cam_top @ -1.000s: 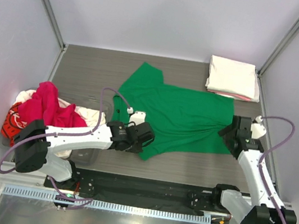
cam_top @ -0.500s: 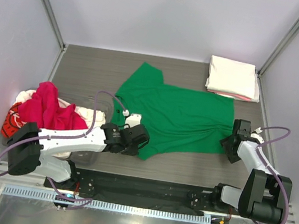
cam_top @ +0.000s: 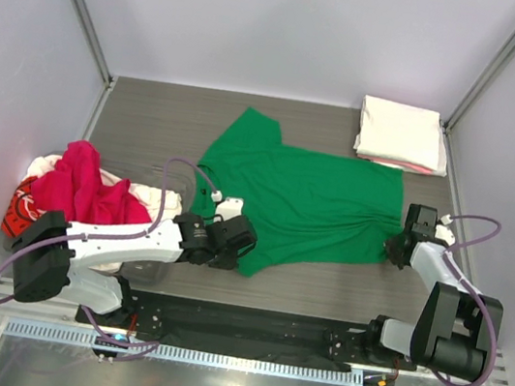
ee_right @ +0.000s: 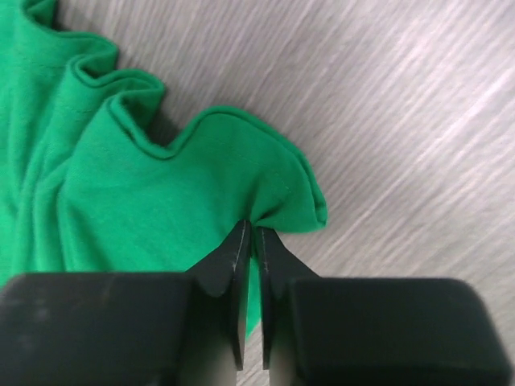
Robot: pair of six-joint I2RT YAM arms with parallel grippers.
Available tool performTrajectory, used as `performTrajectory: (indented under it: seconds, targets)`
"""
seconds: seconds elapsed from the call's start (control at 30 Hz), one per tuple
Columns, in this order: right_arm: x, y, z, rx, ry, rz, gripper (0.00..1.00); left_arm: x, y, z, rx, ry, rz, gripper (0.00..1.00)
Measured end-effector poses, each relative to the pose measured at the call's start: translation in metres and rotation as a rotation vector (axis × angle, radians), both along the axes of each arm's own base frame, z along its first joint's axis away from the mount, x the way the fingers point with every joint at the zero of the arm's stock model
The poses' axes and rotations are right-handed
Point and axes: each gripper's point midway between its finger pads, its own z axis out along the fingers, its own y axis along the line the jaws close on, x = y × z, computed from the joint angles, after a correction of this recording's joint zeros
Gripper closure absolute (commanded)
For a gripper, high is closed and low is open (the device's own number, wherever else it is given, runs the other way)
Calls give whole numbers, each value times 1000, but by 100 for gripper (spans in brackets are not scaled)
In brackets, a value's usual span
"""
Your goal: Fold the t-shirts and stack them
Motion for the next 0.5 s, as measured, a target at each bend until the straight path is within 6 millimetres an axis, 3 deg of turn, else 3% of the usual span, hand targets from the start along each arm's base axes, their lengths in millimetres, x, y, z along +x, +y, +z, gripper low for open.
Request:
performTrajectory:
  seconds: [0.03, 0.27, 0.4, 0.5]
  targets:
    - [2, 1, 0, 4, -6, 6, 99, 0, 0, 0, -1, 1, -1, 100]
    - [-1, 11, 1, 50, -16, 34, 99, -5, -1, 3, -21, 19, -12, 100]
    - [-14, 27, 11, 119, -17, 67, 99, -16, -1, 20, -84, 43, -33, 100]
    - [-24, 37, 29, 152, -53, 89, 99, -26, 5, 37, -122, 57, -46, 100]
